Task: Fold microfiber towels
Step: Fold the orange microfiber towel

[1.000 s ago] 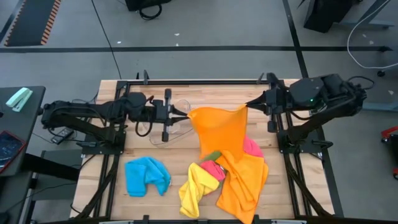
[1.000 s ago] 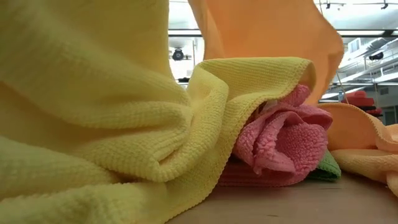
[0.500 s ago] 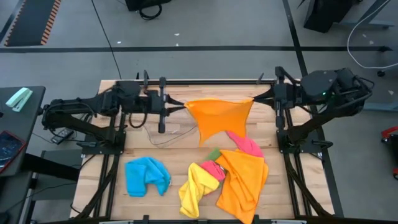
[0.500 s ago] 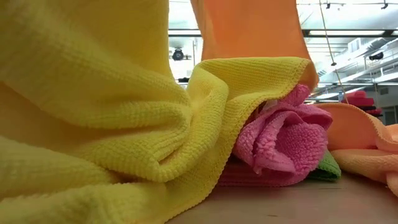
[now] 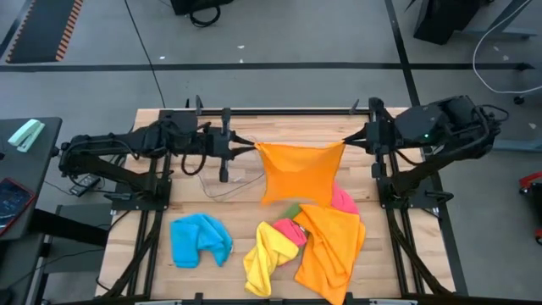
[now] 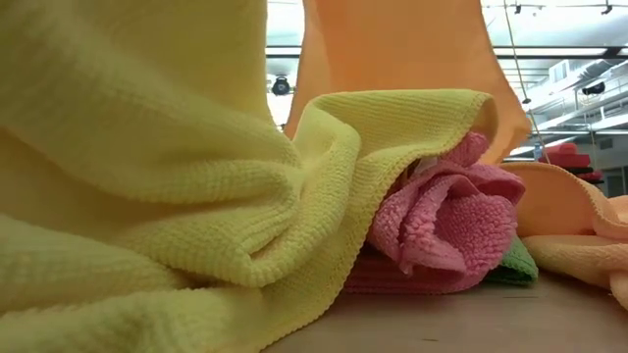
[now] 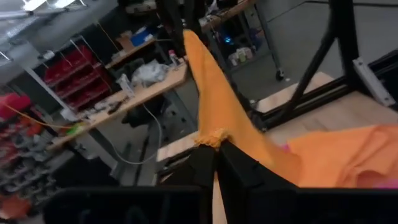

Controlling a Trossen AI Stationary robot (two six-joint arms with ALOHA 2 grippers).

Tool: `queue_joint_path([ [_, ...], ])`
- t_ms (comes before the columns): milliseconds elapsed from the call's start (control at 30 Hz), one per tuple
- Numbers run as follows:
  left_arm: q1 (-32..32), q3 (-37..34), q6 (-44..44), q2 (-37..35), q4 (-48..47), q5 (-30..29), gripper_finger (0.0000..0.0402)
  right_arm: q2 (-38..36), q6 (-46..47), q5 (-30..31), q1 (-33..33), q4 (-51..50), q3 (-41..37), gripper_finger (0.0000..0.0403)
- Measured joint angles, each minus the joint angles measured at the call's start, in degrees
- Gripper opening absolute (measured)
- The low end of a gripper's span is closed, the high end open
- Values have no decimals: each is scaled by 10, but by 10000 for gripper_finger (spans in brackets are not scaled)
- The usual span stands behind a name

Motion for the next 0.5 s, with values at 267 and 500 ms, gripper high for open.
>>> queue_joint_path([
  [267, 85, 0, -11, 63, 28, 59, 18, 1, -76, 52, -100, -23, -47, 11],
  [500, 136, -1, -17, 144, 35, 80, 10, 1, -137, 52, -223, 29, -163, 11],
])
